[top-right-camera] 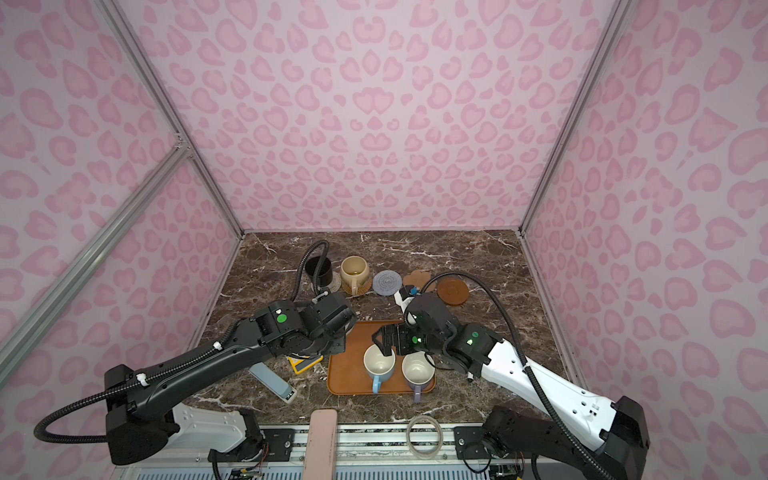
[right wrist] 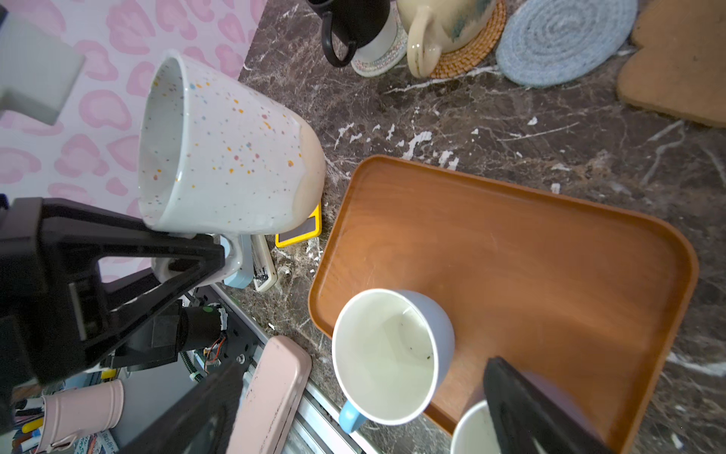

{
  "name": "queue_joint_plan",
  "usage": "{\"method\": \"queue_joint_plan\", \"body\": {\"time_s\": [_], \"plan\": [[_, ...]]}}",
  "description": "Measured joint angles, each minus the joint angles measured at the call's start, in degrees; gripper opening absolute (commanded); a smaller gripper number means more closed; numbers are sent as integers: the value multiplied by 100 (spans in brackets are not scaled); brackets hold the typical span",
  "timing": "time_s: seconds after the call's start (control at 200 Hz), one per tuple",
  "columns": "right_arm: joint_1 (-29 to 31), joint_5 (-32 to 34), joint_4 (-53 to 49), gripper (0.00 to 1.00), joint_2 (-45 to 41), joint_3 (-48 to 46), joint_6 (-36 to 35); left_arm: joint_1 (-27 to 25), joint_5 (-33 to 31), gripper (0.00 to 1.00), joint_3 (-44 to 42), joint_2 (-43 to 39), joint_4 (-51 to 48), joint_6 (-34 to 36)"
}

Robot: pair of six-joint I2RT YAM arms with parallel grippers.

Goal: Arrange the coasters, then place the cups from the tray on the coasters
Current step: 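Close the left gripper on the speckled mug rim and lift it off the tray, then carry the speckled mug with the left gripper toward the grey knit coaster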

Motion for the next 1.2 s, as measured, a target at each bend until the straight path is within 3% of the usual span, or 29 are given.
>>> {"method": "queue_joint_plan", "body": {"time_s": [0.205,0.51,0.82,1.205], "plan": [[-238,107,87,95,229,299,-46,319,87,0,636,404,15,468],[-1408,-125,46,95,409,439,-103,669,190,0,1707,1325,83,968],[-2240,-706,46,97,542,516,-422,820,350,0,2778,2514,127,1237],[-2804,-955,59,97,887,566,-560,986,385,0,4144,4000,114,1252]]}}
